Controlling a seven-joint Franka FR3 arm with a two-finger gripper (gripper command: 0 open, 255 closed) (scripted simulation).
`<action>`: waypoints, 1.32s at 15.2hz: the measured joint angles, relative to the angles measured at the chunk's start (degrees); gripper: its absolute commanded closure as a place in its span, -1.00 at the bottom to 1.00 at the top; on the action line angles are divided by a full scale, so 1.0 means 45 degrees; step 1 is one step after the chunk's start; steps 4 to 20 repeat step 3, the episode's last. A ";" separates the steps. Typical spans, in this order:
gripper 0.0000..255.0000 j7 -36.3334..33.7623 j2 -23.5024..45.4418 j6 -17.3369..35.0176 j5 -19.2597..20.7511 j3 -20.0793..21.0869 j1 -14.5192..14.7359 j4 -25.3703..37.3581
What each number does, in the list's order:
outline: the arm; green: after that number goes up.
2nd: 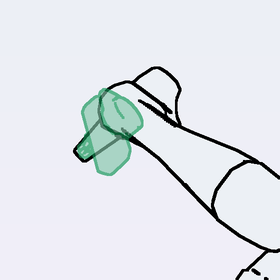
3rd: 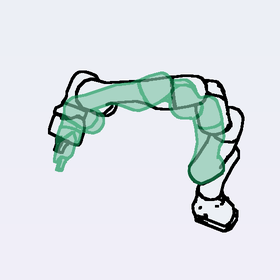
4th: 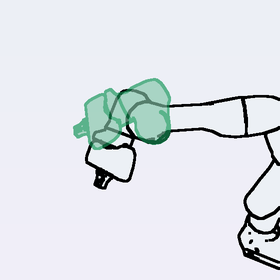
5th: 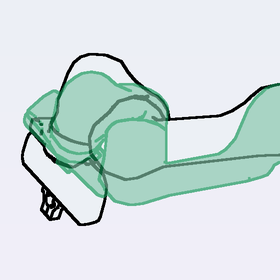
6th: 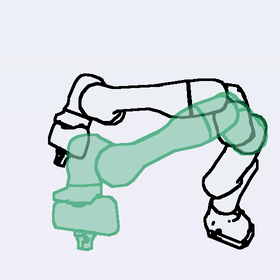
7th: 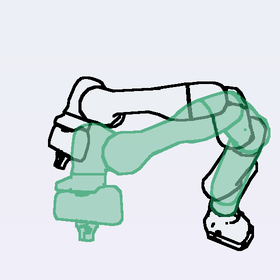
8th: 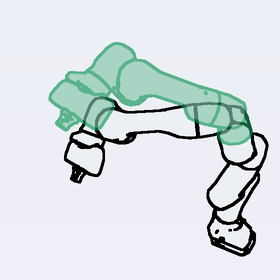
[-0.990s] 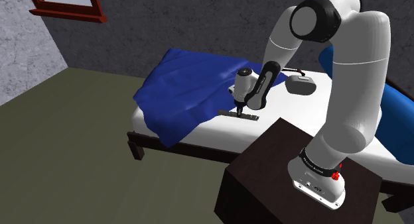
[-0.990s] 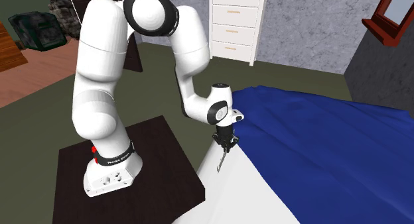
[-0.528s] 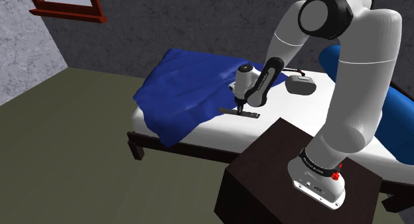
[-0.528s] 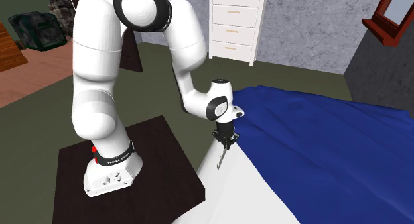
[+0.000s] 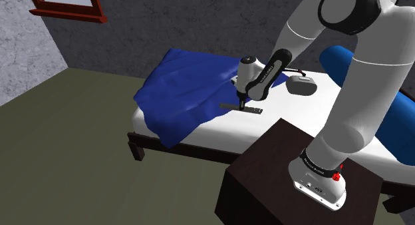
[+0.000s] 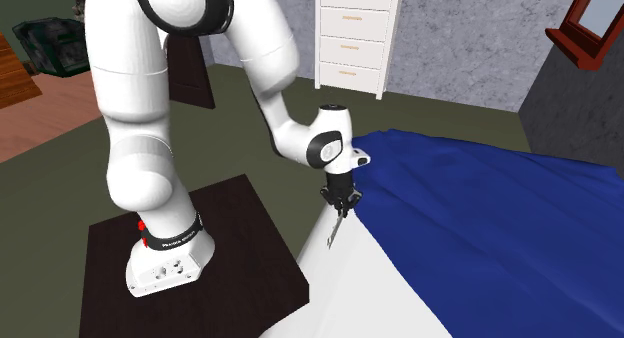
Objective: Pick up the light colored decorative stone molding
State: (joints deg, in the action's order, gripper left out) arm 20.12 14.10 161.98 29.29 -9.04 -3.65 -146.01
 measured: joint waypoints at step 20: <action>1.00 0.0311 -0.0524 -0.0406 -0.0270 0.0133 -0.0095 -0.0107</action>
